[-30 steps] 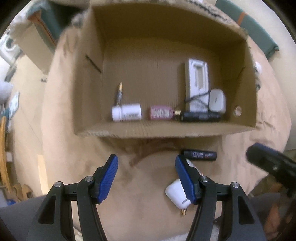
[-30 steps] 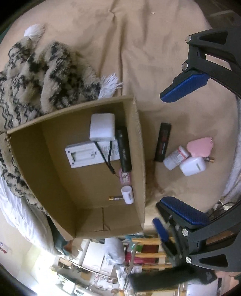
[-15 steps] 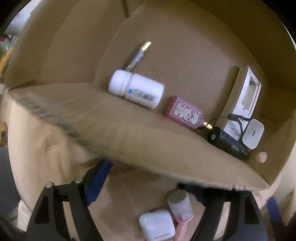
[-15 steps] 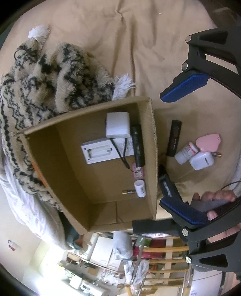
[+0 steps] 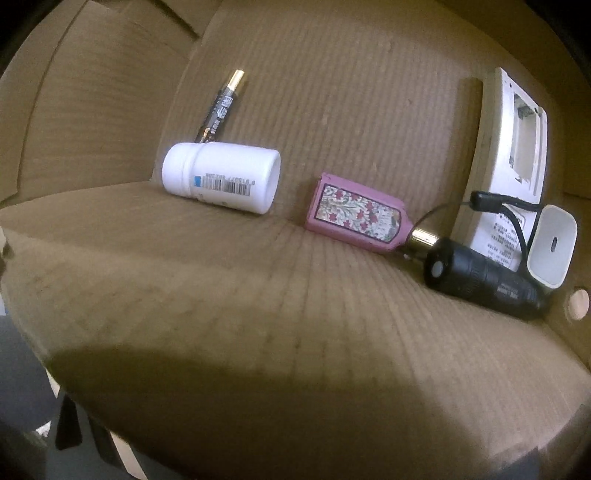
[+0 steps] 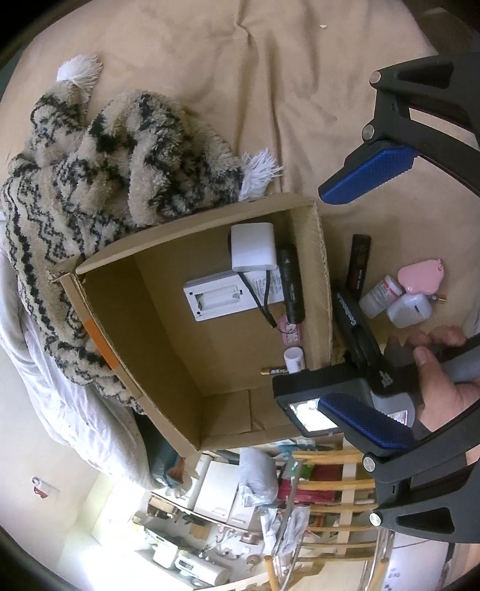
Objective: Organize rigid objects
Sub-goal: 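Move the left tool back to the remaining items beside the box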
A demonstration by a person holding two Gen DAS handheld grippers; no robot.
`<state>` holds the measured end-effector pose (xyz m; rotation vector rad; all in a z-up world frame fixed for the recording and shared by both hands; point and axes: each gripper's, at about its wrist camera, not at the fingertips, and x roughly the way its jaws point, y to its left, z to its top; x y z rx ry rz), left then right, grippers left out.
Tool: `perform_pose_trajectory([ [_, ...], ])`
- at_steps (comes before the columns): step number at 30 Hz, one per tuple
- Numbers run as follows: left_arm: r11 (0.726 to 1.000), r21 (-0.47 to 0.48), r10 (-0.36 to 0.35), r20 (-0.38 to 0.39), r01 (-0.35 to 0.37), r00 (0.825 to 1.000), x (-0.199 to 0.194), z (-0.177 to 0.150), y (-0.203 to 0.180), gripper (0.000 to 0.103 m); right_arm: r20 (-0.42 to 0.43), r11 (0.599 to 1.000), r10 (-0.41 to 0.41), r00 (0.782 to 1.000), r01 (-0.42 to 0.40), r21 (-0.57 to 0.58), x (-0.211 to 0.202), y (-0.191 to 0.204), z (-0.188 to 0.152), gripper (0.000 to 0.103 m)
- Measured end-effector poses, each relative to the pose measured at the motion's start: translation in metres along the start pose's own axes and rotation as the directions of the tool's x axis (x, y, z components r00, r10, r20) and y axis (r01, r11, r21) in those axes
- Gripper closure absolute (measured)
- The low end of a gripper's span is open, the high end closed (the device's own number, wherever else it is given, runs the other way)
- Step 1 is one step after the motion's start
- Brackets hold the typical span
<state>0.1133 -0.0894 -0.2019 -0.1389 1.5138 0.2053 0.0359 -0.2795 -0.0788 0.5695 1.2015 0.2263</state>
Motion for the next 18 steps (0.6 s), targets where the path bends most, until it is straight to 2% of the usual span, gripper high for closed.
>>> perform_pose_trajectory([
  [3,0.999,0.038,-0.005,-0.005,0.005,1.0,-0.004,0.003,0.002,0.002,0.002,1.0,-0.005,1.0,0.005,-0.01,0.0,0.001,0.0,0.0],
  [6,0.996,0.085,0.012,0.0,-0.012,1.0,-0.013,0.013,0.021,0.002,0.001,1.0,-0.006,1.0,0.006,-0.02,0.001,0.003,0.0,0.0],
  [11,0.984,0.167,0.052,0.049,-0.06,0.997,-0.038,0.011,0.05,0.004,-0.055,0.999,-0.009,0.998,0.006,-0.049,0.014,0.008,-0.007,0.0],
  [12,0.982,0.176,0.061,0.065,-0.071,0.996,-0.047,0.012,0.059,0.014,-0.066,0.999,-0.011,0.998,0.008,-0.053,0.016,0.009,-0.009,0.0],
  [13,0.981,0.18,0.067,0.068,-0.078,0.995,-0.053,0.012,0.066,0.067,-0.081,0.998,-0.015,0.997,0.01,-0.056,0.02,0.009,-0.01,0.0],
  [14,0.98,0.183,0.068,0.029,-0.073,0.997,-0.056,0.014,0.077,0.093,-0.096,0.998,-0.018,0.995,0.013,-0.055,0.024,0.01,-0.012,0.0],
  [15,0.987,0.157,0.024,-0.028,-0.019,0.999,-0.059,0.016,0.088,0.091,-0.109,0.998,-0.024,0.994,0.018,-0.056,0.028,0.01,-0.014,0.0],
  [16,0.992,0.129,0.01,-0.042,-0.004,0.999,-0.061,0.017,0.1,0.092,-0.123,0.998,-0.036,0.992,0.028,-0.06,0.032,0.01,-0.016,0.0],
  [18,0.989,0.142,0.049,-0.02,-0.045,0.999,-0.06,0.021,0.113,0.092,-0.144,0.996,-0.065,0.987,0.054,-0.077,0.041,0.012,-0.02,0.0],
])
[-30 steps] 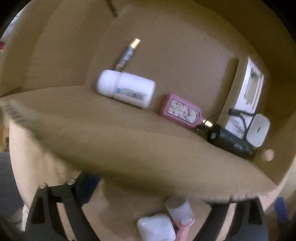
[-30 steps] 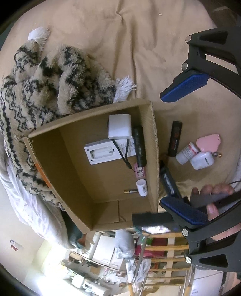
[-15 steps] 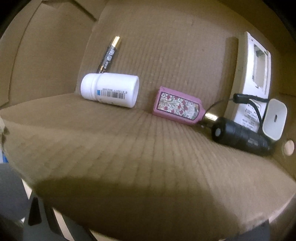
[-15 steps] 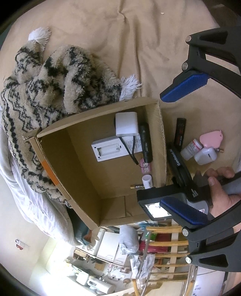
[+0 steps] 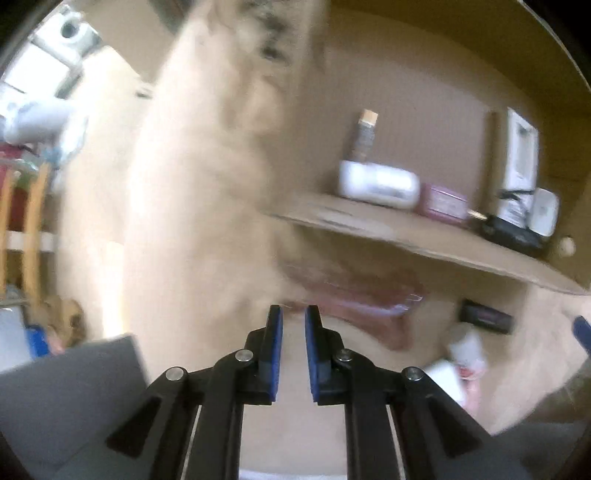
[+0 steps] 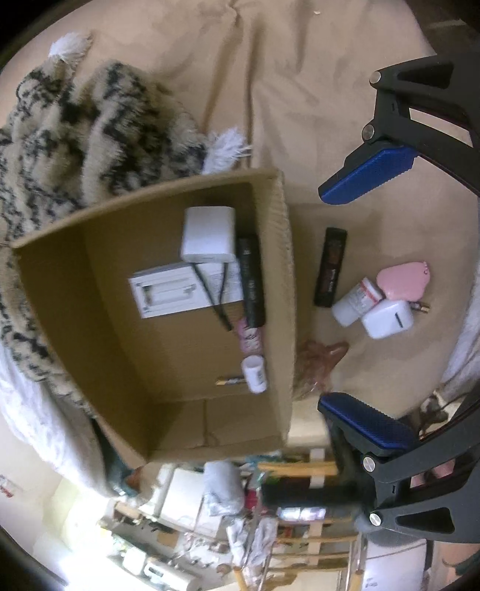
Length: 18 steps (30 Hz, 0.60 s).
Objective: Organize rigid objects
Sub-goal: 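Move the left tool back to the remaining items beside the box, then grasp the pink toe separator with the left tool while the right tool grasps the black tube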
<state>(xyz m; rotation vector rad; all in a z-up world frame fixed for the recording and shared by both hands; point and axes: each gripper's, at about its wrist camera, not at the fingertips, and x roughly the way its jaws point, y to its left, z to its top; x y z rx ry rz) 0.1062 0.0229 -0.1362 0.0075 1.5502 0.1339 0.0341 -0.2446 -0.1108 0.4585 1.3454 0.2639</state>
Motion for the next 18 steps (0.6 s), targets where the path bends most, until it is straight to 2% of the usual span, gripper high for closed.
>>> perform_pose_trajectory([
  [1,1.0,0.011,-0.02,-0.017,0.021,1.0,0.005,0.001,0.003,0.091,-0.005,1.0,-0.009,1.0,0.009,-0.006,0.003,0.001,-0.001,0.0],
  [3,0.993,-0.045,-0.108,-0.068,0.105,0.992,0.017,0.002,0.015,0.089,-0.01,1.0,-0.025,1.0,0.025,-0.016,0.007,0.005,-0.002,0.0],
  [4,0.988,-0.066,-0.142,-0.076,0.137,0.987,0.019,0.001,0.017,0.079,-0.011,0.999,-0.03,0.999,0.03,-0.019,0.009,0.006,-0.002,0.0],
  [5,0.984,-0.073,-0.167,-0.065,0.162,0.984,0.02,0.001,0.018,0.061,-0.01,0.999,-0.036,0.999,0.036,-0.021,0.01,0.008,-0.002,0.0],
  [6,0.984,-0.062,-0.17,-0.051,0.167,0.984,0.02,0.001,0.017,0.048,-0.01,0.999,-0.041,0.999,0.04,-0.022,0.011,0.008,-0.002,0.0],
  [7,0.985,-0.036,-0.17,-0.036,0.169,0.985,0.017,0.001,0.014,0.025,-0.01,0.999,-0.045,0.999,0.045,-0.023,0.011,0.009,-0.002,0.0],
  [8,0.985,-0.002,-0.171,-0.017,0.171,0.985,0.014,0.001,0.009,0.021,-0.01,0.998,-0.049,0.999,0.049,-0.025,0.012,0.01,-0.002,0.0],
  [10,0.986,0.07,-0.153,0.02,0.151,0.988,0.009,0.005,-0.006,0.021,-0.011,0.998,-0.055,0.998,0.055,-0.03,0.015,0.011,-0.002,0.0],
  [12,0.986,0.122,-0.112,-0.002,0.112,0.994,0.016,0.009,-0.021,0.02,-0.01,0.998,-0.059,0.998,0.058,-0.031,0.015,0.01,-0.001,0.0],
  [13,0.985,0.13,-0.107,-0.039,0.111,0.993,0.026,0.011,-0.025,0.016,-0.009,0.998,-0.059,0.998,0.059,-0.029,0.014,0.009,-0.001,0.0],
  [14,0.986,0.129,-0.102,-0.058,0.109,0.993,0.033,0.013,-0.027,0.008,-0.007,0.998,-0.057,0.998,0.057,-0.025,0.013,0.007,0.0,0.0],
  [16,0.987,0.137,-0.078,-0.082,0.089,0.994,0.052,0.018,-0.03,0.005,-0.003,0.998,-0.053,0.999,0.053,-0.017,0.011,0.004,0.0,0.0],
  [17,0.987,0.145,-0.058,-0.083,0.07,0.995,0.058,0.018,-0.032,0.0,-0.001,0.999,-0.05,0.999,0.05,-0.013,0.01,0.002,0.0,0.0],
  [18,0.986,0.154,-0.046,-0.07,0.056,0.997,0.062,0.02,-0.035,0.0,-0.001,0.999,-0.049,0.999,0.049,-0.008,0.009,0.001,0.0,0.0],
])
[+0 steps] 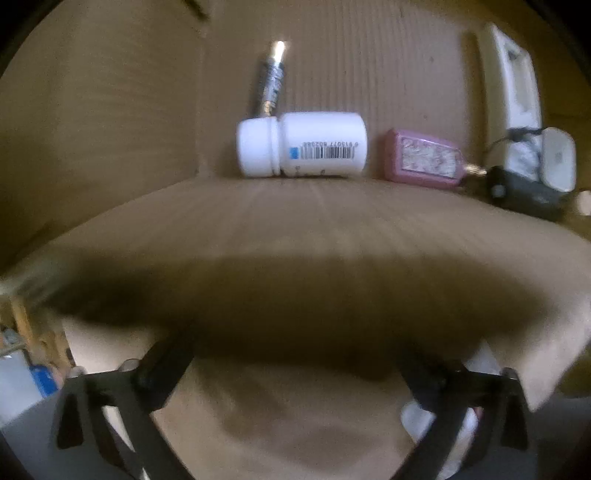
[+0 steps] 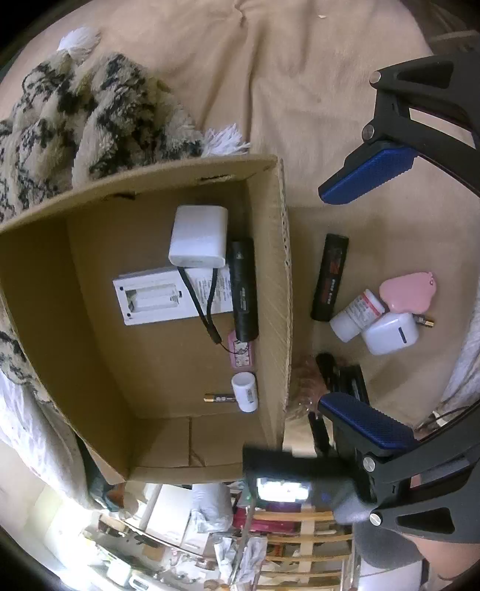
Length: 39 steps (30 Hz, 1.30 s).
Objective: Organize rigid objects
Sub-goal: 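Grasp the pink toe separator with the left tool while the right tool grasps the black tube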
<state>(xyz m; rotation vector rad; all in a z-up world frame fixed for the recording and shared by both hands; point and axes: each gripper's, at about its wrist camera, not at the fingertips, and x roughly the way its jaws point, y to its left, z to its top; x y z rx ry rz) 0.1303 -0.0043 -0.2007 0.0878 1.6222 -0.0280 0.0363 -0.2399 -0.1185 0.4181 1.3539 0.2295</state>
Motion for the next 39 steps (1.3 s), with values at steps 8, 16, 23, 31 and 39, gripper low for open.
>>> perform_pose_trajectory([
  [8,1.0,-0.013,0.011,0.029,-0.011,1.0,-0.006,0.007,-0.002,0.011,-0.041,1.0,-0.018,0.999,0.018,0.012,0.014,-0.004,0.001,0.0],
  [16,0.997,-0.065,-0.025,0.069,0.029,0.997,-0.045,-0.004,0.019,0.011,-0.155,0.995,-0.065,0.986,0.076,0.068,0.058,0.0,0.001,0.0],
  [23,0.998,-0.065,0.014,0.255,0.003,0.967,-0.117,-0.038,0.03,0.011,-0.216,0.974,-0.207,0.954,0.222,0.05,0.102,0.011,-0.001,0.0],
  [31,0.995,-0.102,0.011,0.303,0.021,0.953,-0.108,-0.065,0.036,0.011,-0.109,0.944,-0.327,0.939,0.328,-0.009,0.11,0.025,-0.019,0.0],
  [39,0.996,-0.086,0.016,0.321,0.012,0.947,-0.107,-0.068,0.019,0.011,-0.034,0.958,-0.285,0.958,0.284,-0.029,0.085,0.022,-0.03,0.016],
])
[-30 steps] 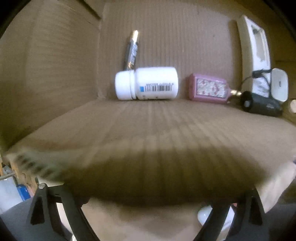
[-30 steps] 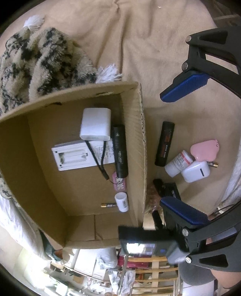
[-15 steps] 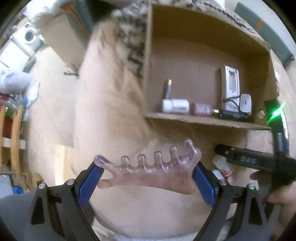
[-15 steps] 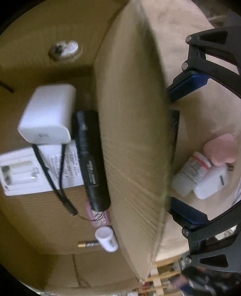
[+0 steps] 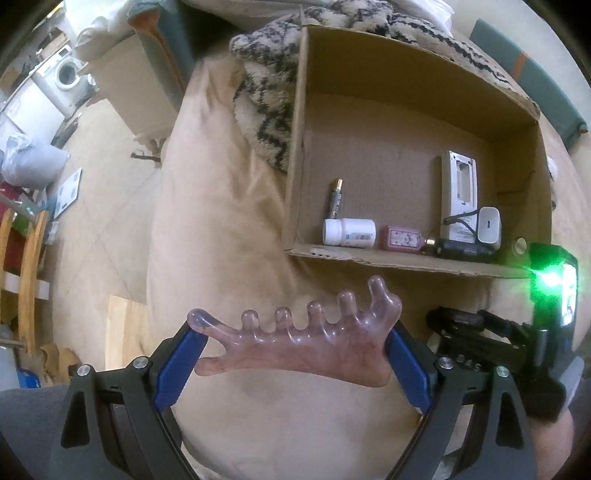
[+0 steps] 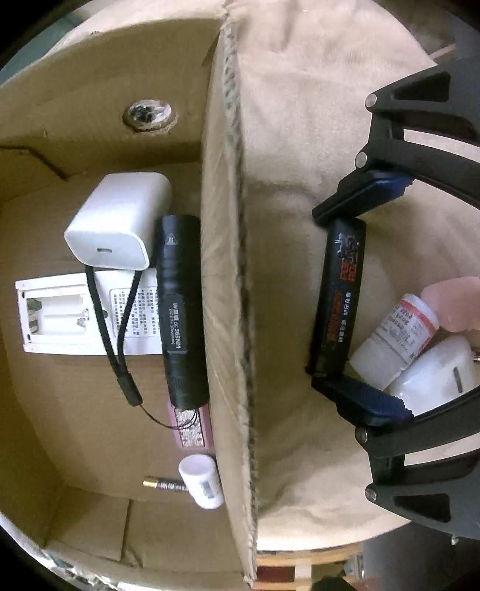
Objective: Organize rigid objects
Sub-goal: 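Grasp the pink toe separator with the left tool while the right tool grasps the black tube, then lower the toe separator and black tube into the box and open both tools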
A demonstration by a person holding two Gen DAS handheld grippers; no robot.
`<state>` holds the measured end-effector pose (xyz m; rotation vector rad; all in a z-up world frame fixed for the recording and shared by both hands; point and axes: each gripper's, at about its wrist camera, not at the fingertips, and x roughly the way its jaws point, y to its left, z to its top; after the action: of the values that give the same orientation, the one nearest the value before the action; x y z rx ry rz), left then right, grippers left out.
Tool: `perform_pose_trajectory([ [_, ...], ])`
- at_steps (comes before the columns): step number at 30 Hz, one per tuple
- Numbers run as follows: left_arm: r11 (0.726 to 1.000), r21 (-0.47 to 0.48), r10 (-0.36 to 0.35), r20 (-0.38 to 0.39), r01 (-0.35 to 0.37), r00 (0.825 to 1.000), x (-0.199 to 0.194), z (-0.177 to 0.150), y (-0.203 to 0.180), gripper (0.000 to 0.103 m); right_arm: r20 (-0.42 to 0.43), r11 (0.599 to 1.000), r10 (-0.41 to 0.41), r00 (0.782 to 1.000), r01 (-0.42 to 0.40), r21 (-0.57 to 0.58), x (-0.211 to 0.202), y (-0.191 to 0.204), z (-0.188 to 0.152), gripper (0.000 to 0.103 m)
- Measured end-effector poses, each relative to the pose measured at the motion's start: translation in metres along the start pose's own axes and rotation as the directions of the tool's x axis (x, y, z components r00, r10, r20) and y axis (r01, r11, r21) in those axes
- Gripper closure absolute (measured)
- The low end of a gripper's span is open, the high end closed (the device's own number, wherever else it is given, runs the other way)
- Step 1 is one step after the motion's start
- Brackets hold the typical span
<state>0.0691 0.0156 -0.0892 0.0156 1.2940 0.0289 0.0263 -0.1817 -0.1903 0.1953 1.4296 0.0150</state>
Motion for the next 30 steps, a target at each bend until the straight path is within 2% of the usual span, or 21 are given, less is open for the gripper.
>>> perform_pose_trajectory([
  [5,1.0,-0.003,0.014,0.042,-0.014,0.999,-0.003,0.0,0.002,0.011,0.092,0.997,0.068,0.993,-0.07,0.016,-0.035,-0.016,-0.006,0.016],
  [10,0.999,-0.045,0.025,0.073,-0.022,0.997,-0.009,0.001,0.009,0.011,0.112,0.996,0.091,0.99,-0.09,-0.009,-0.062,-0.023,-0.013,0.016],
  [14,0.998,-0.055,0.01,0.096,-0.005,0.995,-0.017,0.001,0.011,0.011,0.146,0.987,0.158,0.977,-0.153,-0.042,-0.095,-0.018,-0.019,0.016],
  [18,0.999,-0.034,-0.006,0.132,0.011,0.991,-0.026,0.0,0.009,0.011,0.197,0.978,0.196,0.961,-0.176,-0.113,-0.132,-0.02,-0.025,0.016],
  [24,0.998,-0.036,-0.044,0.191,0.051,0.981,-0.048,0.008,0.007,0.011,0.29,0.964,0.259,0.921,-0.225,-0.144,-0.168,-0.024,0.0,0.016],
  [30,0.998,0.006,-0.06,0.238,0.06,0.97,-0.067,0.039,-0.009,0.011,0.356,0.965,0.258,0.898,-0.223,-0.138,-0.18,-0.028,0.034,0.016],
])
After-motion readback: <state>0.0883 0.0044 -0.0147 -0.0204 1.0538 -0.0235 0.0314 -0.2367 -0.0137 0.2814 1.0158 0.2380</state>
